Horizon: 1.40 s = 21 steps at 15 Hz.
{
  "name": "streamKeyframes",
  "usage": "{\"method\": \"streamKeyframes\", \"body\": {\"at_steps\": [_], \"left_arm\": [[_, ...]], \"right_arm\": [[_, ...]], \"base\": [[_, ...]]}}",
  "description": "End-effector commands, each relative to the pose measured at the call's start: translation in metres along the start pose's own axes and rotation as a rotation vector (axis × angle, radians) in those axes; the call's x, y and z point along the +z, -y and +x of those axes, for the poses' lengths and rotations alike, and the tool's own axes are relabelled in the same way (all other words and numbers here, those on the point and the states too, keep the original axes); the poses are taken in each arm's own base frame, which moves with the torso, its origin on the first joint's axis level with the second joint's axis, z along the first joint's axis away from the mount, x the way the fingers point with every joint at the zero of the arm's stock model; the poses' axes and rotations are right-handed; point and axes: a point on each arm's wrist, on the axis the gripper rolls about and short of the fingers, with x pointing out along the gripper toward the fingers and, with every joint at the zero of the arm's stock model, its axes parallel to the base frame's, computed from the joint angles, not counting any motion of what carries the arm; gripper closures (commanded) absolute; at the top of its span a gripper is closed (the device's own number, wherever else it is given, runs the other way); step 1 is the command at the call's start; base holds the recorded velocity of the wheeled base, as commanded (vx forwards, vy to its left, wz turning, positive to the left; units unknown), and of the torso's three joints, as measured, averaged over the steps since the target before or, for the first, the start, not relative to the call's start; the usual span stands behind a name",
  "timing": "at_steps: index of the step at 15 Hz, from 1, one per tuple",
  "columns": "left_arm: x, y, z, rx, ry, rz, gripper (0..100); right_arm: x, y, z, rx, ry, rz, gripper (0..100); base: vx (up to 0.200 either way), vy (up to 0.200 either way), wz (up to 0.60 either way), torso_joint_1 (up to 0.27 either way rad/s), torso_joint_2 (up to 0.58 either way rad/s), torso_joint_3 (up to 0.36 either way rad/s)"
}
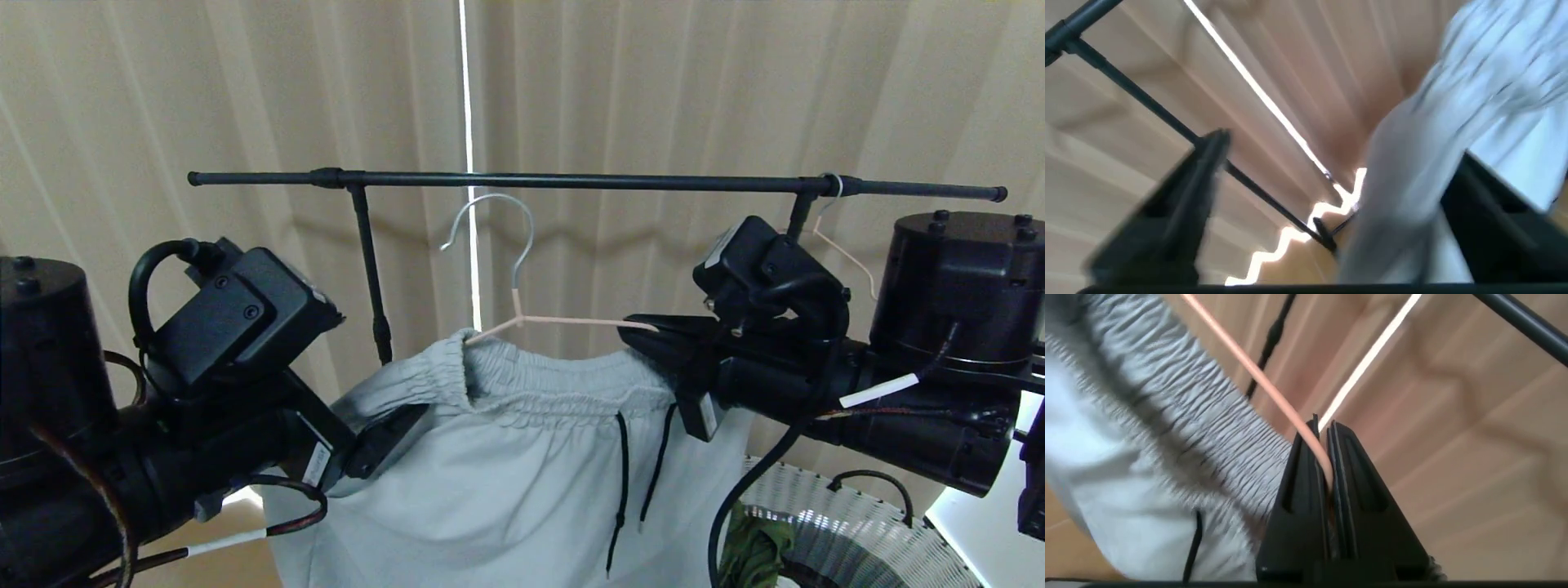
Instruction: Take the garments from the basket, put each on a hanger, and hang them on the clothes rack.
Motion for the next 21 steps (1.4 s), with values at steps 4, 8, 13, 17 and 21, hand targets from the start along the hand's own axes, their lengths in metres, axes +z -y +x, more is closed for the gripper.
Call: {"method": "streamKeyframes", "body": {"at_steps": [4, 8, 13, 17, 21], "left_arm": [[-0.004, -0.004, -0.034, -0.048, 0.094, -0.015, 0], [-0.032, 0.007, -0.037, -0.081, 0.01, -0.045, 0], [-0.049, 0.017, -0.023, -0.115, -0.096, -0.128, 0], [-0.052, 0.021, -0.01, -0.127, -0.13, -0.146, 0], [-0.054, 0.023, -0.001, -0.128, -0.133, -0.139, 100]], "right_arm": [[-0.005, 0.028, -0.034, -0.126, 0.012, 0.022, 100], [0.002, 0.038, -0.05, -0.175, 0.054, 0.03, 100], [0.011, 0.039, -0.063, -0.181, 0.104, 0.035, 100], [0.015, 0.038, -0.074, -0.184, 0.134, 0.033, 100], [0.017, 0.038, -0.076, -0.173, 0.146, 0.033, 100]], "base": [[0.0, 0.0, 0.0, 0.0, 0.0, 0.0], [0.0, 0.0, 0.0, 0.0, 0.0, 0.0], [0.0, 0.0, 0.0, 0.0, 0.0, 0.0], [0.0, 0.0, 0.0, 0.0, 0.0, 0.0], [0.0, 0.0, 0.0, 0.0, 0.0, 0.0]]}}
